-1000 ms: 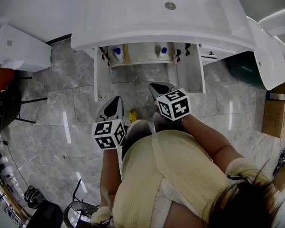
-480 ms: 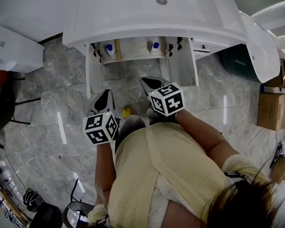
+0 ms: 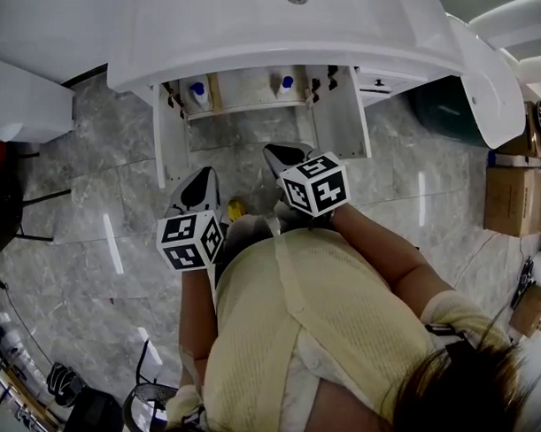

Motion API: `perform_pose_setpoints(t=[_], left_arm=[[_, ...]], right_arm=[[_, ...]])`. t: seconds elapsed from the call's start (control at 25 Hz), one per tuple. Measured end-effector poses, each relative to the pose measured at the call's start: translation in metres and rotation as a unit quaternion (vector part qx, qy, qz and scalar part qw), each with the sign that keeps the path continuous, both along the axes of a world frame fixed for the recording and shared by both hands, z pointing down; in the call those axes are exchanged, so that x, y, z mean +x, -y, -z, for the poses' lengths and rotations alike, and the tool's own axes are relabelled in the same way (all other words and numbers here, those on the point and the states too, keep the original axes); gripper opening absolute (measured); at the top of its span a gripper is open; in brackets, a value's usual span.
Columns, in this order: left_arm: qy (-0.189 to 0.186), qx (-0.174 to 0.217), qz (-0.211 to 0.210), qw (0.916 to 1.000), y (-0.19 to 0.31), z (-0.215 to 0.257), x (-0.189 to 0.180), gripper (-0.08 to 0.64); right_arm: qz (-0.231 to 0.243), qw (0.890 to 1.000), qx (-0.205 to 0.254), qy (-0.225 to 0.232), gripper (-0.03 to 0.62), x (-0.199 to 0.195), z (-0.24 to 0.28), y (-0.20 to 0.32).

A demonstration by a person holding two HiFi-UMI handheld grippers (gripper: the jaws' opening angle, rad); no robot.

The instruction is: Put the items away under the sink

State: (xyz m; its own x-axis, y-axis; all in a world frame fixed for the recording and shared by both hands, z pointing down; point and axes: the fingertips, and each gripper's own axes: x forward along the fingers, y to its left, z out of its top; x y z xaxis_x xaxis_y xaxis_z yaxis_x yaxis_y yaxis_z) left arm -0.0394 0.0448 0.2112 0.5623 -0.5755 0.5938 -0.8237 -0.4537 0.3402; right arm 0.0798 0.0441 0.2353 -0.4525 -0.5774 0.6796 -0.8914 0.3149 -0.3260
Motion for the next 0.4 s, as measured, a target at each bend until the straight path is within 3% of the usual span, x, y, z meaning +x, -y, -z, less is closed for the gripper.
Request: perform_pose_setpoints(t=[0.16,0.4], left_arm=[[-0.002,-0.006,-0.001,1.0000,0.002,-0.003,-0.005,0.051],[-0.053,-0.009,0.046,0.9975,0.016,0.000,-0.031,0.049]], right_arm=[[0.000,1.000,-0.006,-0.001,0.025,-0.007,-0.005,0.000],[-0.019,0.999,-0.021,0.016,0.025,-0.025,-0.012,0.007]])
